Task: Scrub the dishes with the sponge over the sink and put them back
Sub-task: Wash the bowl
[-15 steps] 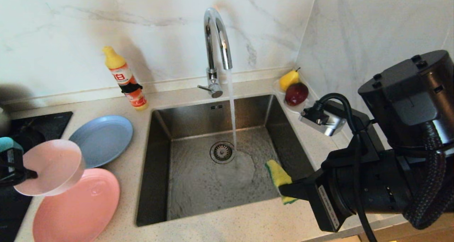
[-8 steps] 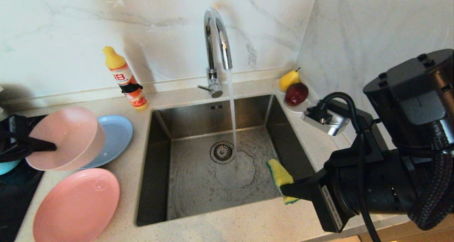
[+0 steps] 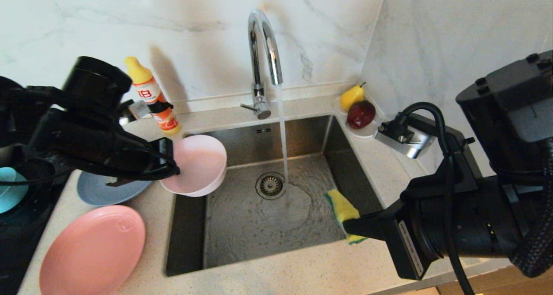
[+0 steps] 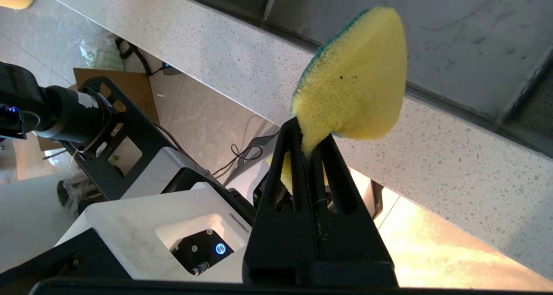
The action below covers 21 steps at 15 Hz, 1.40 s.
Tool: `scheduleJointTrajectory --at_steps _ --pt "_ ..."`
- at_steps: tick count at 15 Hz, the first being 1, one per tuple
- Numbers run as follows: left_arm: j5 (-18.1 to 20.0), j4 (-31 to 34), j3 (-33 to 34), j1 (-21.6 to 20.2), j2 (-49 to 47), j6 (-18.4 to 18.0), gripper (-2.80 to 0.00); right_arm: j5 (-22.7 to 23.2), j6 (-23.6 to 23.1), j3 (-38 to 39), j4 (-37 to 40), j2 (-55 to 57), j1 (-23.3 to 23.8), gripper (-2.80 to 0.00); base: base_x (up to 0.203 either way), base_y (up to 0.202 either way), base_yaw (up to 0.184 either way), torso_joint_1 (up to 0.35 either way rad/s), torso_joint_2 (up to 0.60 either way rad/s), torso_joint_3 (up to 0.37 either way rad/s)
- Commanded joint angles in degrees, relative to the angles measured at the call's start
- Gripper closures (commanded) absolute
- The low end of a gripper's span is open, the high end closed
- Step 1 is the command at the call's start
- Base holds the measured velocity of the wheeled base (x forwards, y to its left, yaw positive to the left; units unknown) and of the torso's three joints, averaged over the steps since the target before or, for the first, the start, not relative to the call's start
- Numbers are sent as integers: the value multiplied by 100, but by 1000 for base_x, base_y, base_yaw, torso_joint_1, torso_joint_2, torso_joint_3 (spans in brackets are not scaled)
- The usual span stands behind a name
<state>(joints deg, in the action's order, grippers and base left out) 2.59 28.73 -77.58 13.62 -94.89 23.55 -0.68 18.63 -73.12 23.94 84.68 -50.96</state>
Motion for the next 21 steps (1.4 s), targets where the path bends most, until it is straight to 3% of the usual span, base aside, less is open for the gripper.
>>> scheduleJointTrajectory --at_steps 1,3,6,10,21 --pt "-68 -90 -264 537 -886 443 0 -2 18 -36 14 -13 -2 0 0 0 0 0 0 0" --pt "-95 -314 -580 728 -1268 795 0 -2 18 -27 14 -56 7 0 0 0 0 0 0 0" --pt "-213 -505 -1041 854 -1784 1019 0 -11 9 -36 14 -127 7 0 0 0 0 0 0 0" --pt "-251 -780 -1372 1019 -2318 1153 0 7 9 59 14 -179 7 0 0 0 0 0 0 0" --pt "-470 -781 -2603 1248 -3363 1416 0 21 -26 87 14 -185 121 0 0 0 0 0 0 0"
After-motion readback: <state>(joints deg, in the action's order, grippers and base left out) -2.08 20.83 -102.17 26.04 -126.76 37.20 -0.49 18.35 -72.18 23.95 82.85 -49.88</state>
